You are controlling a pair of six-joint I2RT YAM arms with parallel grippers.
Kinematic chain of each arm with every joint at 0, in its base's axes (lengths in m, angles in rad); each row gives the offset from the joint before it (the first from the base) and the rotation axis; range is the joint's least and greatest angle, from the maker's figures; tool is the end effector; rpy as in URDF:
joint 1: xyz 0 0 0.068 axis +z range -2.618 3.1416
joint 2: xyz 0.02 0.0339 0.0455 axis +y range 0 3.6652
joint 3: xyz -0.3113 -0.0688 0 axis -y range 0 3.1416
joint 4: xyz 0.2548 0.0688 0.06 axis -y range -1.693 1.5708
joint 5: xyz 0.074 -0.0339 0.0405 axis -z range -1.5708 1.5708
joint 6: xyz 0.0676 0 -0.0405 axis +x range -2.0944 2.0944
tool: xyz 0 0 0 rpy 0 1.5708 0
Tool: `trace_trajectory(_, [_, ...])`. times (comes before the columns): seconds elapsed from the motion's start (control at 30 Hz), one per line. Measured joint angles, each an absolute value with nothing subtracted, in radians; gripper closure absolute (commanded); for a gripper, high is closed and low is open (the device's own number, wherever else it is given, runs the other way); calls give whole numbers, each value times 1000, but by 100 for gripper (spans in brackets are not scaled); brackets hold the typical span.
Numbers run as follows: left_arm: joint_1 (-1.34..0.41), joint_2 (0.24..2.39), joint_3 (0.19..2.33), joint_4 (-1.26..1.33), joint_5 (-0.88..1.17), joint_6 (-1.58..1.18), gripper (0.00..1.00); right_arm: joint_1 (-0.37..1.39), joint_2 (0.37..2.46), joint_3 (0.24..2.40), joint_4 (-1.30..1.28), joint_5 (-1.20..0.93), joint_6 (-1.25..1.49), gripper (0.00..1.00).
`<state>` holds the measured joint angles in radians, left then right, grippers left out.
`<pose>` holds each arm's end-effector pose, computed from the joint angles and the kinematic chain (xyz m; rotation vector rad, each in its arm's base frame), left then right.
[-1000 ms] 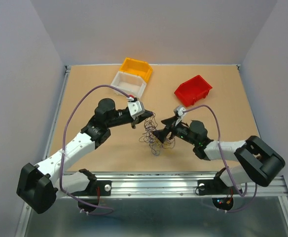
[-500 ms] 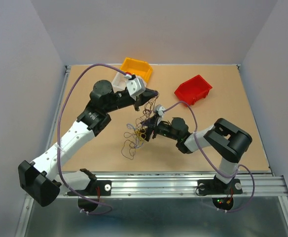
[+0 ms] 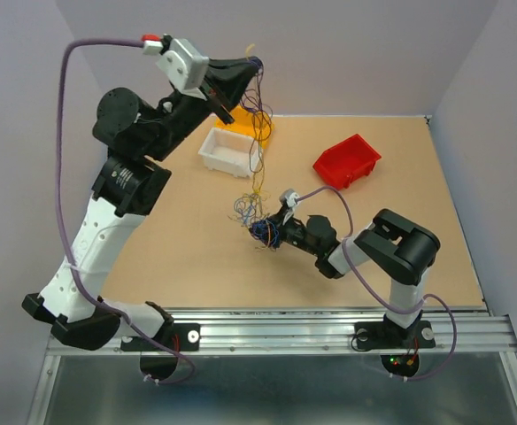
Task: Untangle the cables
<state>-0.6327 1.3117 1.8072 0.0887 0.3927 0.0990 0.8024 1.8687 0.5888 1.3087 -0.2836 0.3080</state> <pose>0.1861 -0.1685 0.6636 0.6983 0.7958 -0.6775 0.2510 0.2869 0.1882 -0.6318 1.5236 1.0833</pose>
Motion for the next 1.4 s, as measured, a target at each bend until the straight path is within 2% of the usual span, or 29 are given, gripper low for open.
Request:
trace_trajectory(0.2, [-612,1225,1779,115,216,98,100,806,1845,476,1308,-196,326,81])
trace_trajectory(0.37, [-611,1139,1603,159,107,115,100,807,1714,339,1299,-4,341,99])
trace_trajectory(0.5, [-609,1068,1378,213,31,122,100,807,1525,220,1278,223,361,99])
trace_trajectory(0.63, [-607,963,1161,244,15,123,100,807,1324,193,1167,444,394,99])
trace_trajectory(0.7, [-607,908,1087,261,20,131,100,807,1235,179,1113,521,400,76])
trace_trajectory(0.73, [-606,889,1067,273,35,136,100,806,1187,166,1088,538,396,46])
trace_trajectory(0.8, [-606,855,1039,301,82,148,100,807,1116,149,1053,505,366,25])
trace_trajectory(0.87, [-606,837,1024,330,135,157,100,807,1074,150,1032,448,320,11])
trace_trajectory(0.93, [-607,833,1013,355,178,160,100,807,1057,156,1016,360,266,7])
trace_trajectory(1.1, [-607,854,982,377,227,157,100,807,1096,273,924,125,151,4])
trace_trajectory(1.4, [-607,898,925,379,249,138,100,807,1363,628,839,-281,4,5])
